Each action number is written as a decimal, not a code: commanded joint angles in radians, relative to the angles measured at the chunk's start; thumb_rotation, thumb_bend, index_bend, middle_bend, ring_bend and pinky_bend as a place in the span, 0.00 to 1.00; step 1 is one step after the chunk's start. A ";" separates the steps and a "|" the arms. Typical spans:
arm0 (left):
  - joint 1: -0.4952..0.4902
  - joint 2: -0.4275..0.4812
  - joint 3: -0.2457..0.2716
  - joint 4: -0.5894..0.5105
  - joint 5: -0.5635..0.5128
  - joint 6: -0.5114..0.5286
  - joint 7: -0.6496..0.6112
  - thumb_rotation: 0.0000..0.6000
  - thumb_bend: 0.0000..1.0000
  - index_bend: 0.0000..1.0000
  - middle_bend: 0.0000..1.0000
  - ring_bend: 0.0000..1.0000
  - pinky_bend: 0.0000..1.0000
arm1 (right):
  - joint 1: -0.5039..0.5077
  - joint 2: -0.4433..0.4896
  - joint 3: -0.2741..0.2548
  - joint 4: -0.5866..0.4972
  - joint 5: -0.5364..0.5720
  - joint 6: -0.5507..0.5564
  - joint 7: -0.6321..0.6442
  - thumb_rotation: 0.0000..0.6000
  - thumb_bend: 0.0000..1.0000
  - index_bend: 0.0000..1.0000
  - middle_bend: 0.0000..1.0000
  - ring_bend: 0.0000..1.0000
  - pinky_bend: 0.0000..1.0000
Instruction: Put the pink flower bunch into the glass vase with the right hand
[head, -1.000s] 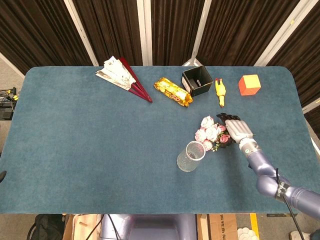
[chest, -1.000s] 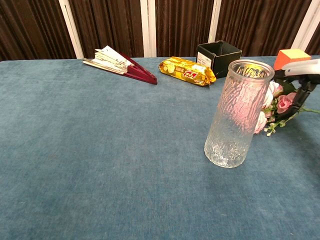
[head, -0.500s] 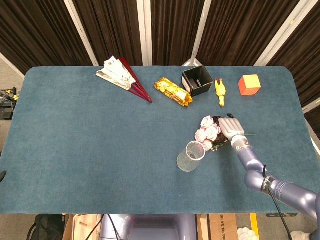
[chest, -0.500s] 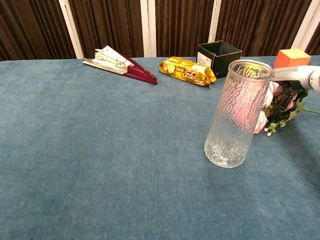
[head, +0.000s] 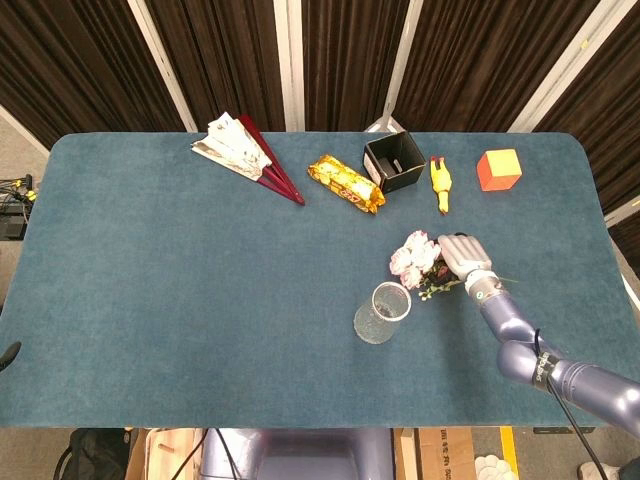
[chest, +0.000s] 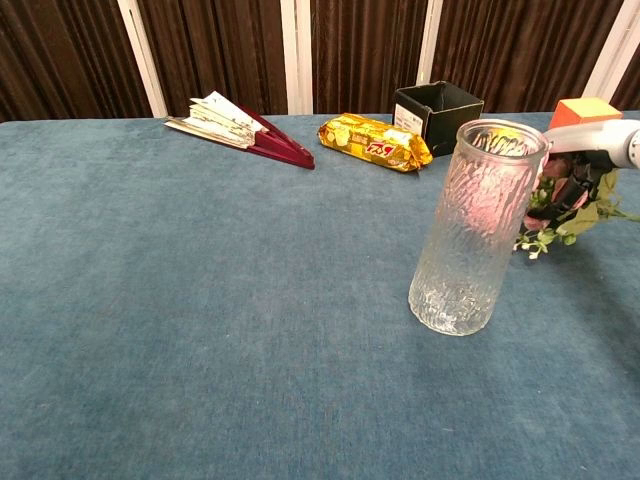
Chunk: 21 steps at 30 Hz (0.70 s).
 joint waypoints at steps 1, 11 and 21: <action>0.001 0.001 -0.002 0.001 -0.004 0.000 -0.005 1.00 0.25 0.04 0.00 0.00 0.05 | -0.009 0.021 0.017 -0.028 -0.027 0.010 0.033 1.00 0.43 0.53 0.48 0.53 0.18; -0.001 0.003 -0.006 0.002 -0.009 -0.004 -0.017 1.00 0.25 0.04 0.00 0.00 0.05 | -0.065 0.166 0.145 -0.204 -0.127 0.030 0.242 1.00 0.43 0.53 0.48 0.53 0.18; -0.003 0.005 -0.001 0.005 0.001 -0.008 -0.028 1.00 0.25 0.04 0.00 0.00 0.05 | -0.202 0.345 0.424 -0.481 -0.133 0.046 0.738 1.00 0.43 0.54 0.48 0.53 0.17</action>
